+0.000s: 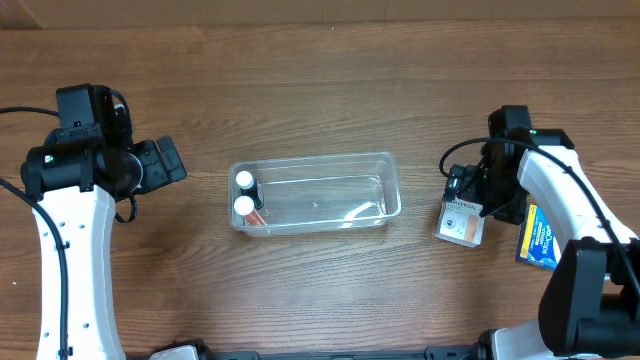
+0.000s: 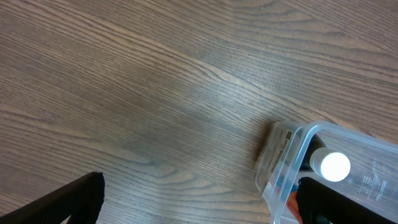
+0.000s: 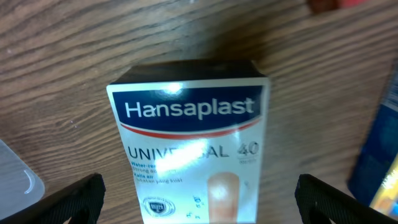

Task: Pack container
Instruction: 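Grasp the white Hansaplast box with the right gripper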

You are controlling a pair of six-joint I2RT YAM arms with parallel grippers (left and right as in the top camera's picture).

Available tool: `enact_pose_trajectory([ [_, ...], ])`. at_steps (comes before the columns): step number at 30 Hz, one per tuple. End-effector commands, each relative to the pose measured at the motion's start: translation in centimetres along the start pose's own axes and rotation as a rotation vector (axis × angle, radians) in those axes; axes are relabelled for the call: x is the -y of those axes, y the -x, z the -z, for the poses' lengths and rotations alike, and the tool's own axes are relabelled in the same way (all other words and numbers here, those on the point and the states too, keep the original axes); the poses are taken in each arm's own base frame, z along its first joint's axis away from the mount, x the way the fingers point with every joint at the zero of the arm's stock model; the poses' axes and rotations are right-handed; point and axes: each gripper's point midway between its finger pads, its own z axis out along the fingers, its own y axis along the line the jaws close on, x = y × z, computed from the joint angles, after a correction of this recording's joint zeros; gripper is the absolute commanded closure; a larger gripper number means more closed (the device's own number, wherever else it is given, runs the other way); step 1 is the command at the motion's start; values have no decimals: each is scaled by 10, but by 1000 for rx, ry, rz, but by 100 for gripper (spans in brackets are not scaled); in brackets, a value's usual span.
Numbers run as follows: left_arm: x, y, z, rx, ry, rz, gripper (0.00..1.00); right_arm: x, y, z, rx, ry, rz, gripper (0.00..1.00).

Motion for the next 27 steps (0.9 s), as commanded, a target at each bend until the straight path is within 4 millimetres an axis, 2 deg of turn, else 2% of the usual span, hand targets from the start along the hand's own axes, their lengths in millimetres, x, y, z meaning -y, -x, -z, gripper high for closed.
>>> enact_pose_trajectory([
  [1, 1, -1, -1, -3, -13, -18, 0, -2, -11, -16, -31, 23, 25, 0],
  [6, 1, -1, -1, -4, -13, -18, 0, -1, -12, -23, -50, 18, 23, 0],
  [11, 1, -1, -1, -4, -13, -18, 0, 2, -18, -41, -118, -2, 14, 0],
  [14, 1, -2, -1, -5, -14, -18, 0, 2, -18, -42, -117, -2, 14, 0],
  [17, 1, -3, -1, -9, -15, -18, 0, 2, -18, -41, -118, -2, 14, 13],
  [18, 1, -3, -1, -9, -15, -18, 0, 2, -18, -41, -118, -2, 14, 20],
  [19, 1, -3, -1, -10, -15, -18, 0, 2, -18, -41, -120, -3, 14, 23],
  [25, 1, -3, -1, -9, -15, -18, 0, 2, -18, -41, -120, -3, 9, 24],
  [27, 1, -3, -1, -9, -15, -18, 0, -2, -12, -29, -116, 2, 6, 24],
])
